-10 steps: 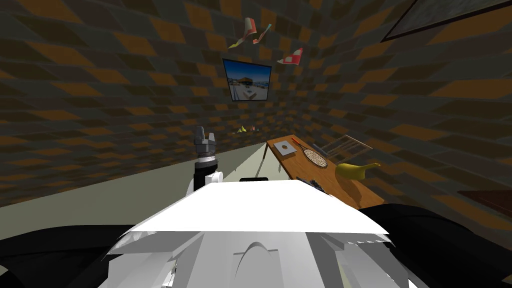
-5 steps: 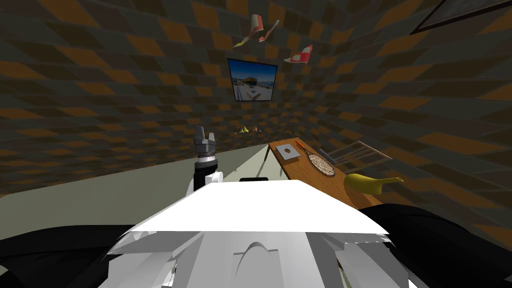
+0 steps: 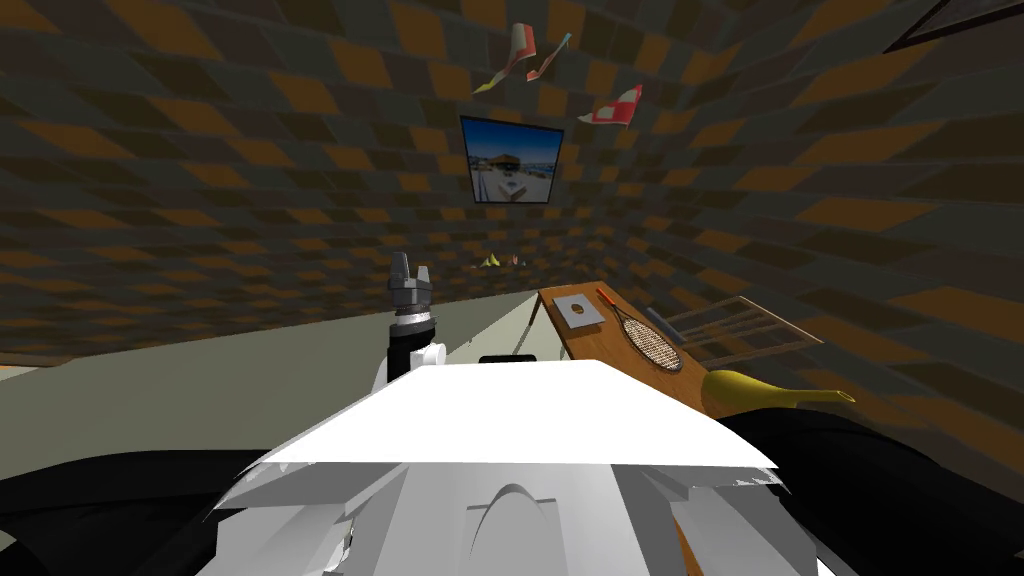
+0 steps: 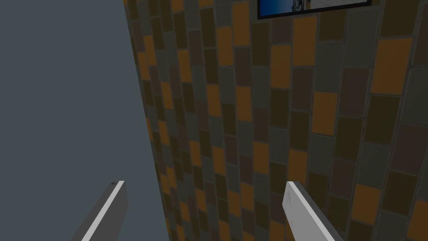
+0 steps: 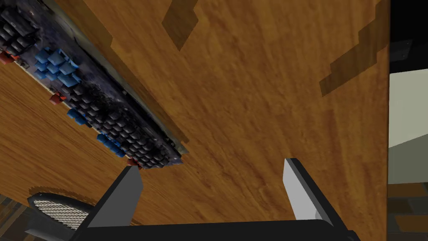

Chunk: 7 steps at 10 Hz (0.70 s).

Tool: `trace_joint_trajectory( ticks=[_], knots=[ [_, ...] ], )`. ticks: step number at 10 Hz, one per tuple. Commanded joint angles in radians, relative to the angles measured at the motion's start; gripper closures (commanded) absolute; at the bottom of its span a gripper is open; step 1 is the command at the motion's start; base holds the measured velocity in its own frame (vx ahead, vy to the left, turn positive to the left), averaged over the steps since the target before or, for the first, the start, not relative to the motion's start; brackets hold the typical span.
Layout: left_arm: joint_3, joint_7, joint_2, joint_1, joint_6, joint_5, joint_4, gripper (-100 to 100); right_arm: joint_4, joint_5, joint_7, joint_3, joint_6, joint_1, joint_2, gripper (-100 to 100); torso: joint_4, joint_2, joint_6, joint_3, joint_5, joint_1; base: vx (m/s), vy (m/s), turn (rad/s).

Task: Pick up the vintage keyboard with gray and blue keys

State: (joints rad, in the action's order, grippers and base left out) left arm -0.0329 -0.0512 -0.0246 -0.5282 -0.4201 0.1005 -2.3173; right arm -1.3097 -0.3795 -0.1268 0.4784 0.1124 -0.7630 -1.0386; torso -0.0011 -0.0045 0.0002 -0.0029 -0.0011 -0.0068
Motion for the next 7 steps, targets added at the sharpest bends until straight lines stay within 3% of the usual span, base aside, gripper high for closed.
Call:
trace_joint_trajectory(
  ticks=[1, 2, 7],
  knots=[
    [0.0, 0.0, 0.0, 0.0, 0.0, 0.0, 0.0, 0, 0.041, -0.023, -0.031, 0.05, -0.015, -0.012, -0.015, -100, 0.0, 0.0, 0.0, 0.0, 0.0, 0.0, 0.068, -0.116, 0.157],
    [0.0, 0.0, 0.0, 0.0, 0.0, 0.0, 0.0, 0, 0.041, -0.023, -0.031, 0.058, -0.015, -0.012, -0.015, -100, 0.0, 0.001, 0.0, 0.0, 0.0, 0.0, 0.038, -0.078, 0.041],
    [0.0, 0.0, 0.0, 0.0, 0.0, 0.0, 0.0, 0, 0.114, -0.061, -0.095, 0.196, -0.048, -0.023, -0.051, -100, 0.0, 0.002, 0.0, 0.001, 0.0, 0.002, 0.046, -0.085, 0.102]
  ],
)
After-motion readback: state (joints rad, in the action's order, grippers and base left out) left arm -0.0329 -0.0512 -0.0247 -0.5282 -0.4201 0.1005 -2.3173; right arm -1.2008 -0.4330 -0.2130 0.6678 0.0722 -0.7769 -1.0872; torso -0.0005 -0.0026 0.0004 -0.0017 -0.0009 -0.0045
